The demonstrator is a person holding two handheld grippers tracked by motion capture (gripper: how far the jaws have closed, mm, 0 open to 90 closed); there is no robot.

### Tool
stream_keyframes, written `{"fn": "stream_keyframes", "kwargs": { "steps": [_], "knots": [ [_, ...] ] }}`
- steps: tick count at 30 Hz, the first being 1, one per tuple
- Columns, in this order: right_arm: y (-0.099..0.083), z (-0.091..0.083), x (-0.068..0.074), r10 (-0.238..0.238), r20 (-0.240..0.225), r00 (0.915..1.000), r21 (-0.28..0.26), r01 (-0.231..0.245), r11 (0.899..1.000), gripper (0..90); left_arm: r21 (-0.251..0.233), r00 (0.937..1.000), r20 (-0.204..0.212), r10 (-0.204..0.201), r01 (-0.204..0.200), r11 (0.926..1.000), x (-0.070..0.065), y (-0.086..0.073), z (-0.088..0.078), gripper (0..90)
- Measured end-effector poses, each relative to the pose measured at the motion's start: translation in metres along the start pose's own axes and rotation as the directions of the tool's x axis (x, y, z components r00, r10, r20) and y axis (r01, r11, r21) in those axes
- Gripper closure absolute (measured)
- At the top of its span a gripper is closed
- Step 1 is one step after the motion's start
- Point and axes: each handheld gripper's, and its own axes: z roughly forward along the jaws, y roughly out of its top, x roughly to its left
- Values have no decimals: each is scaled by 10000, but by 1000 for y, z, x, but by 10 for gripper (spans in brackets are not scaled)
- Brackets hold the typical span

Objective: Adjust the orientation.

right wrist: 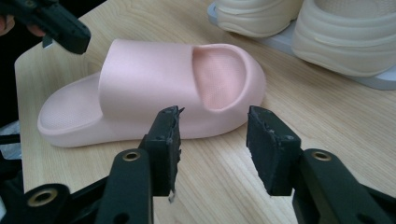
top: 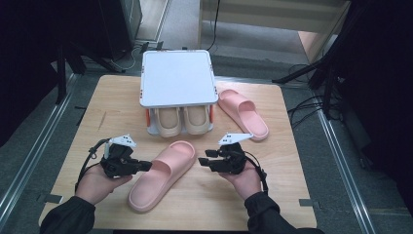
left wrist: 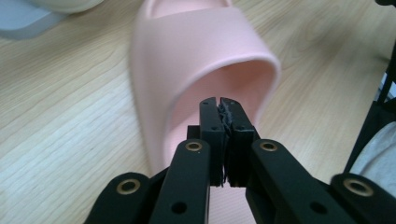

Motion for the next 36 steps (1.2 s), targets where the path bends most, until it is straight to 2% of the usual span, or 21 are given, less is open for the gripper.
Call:
{"fn": "stream_keyframes", "kwargs": {
  "steps": [6, 9, 11, 15, 21, 26, 36],
  "knots": [
    [-2, 8, 6, -115, 160, 9998, 110, 113, 9999, 632, -88, 9997, -218, -146, 144, 9999, 10, -2, -1, 885],
    [-4, 11, 9, -221, 242, 9995, 129, 218, 9997, 737, -51, 9990, -397, -193, 191, 9998, 16, -5, -1, 884],
    [-6, 13, 11, -195, 224, 9996, 89, 193, 9998, 801, -38, 9983, -453, -372, 371, 9993, 22, -7, 1, 885],
    [-7, 18, 16, -99, 43, 9999, 115, 98, 9999, 859, 92, 9978, -405, -523, 527, 9986, 28, -8, 5, 885],
    [-11, 28, 21, -23, -251, 9997, 373, 32, 9993, 890, 375, 9978, -388, -545, 559, 9977, 29, -8, 16, 884],
    [-12, 35, 26, -152, -287, 9995, 625, 170, 9979, 890, 754, 9987, -223, -468, 483, 9960, 27, -6, 24, 882],
    [-12, 46, 24, -197, -181, 9996, 841, 212, 9962, 888, 716, 9977, -103, -673, 679, 9951, 29, -5, 26, 885]
  ]
}}
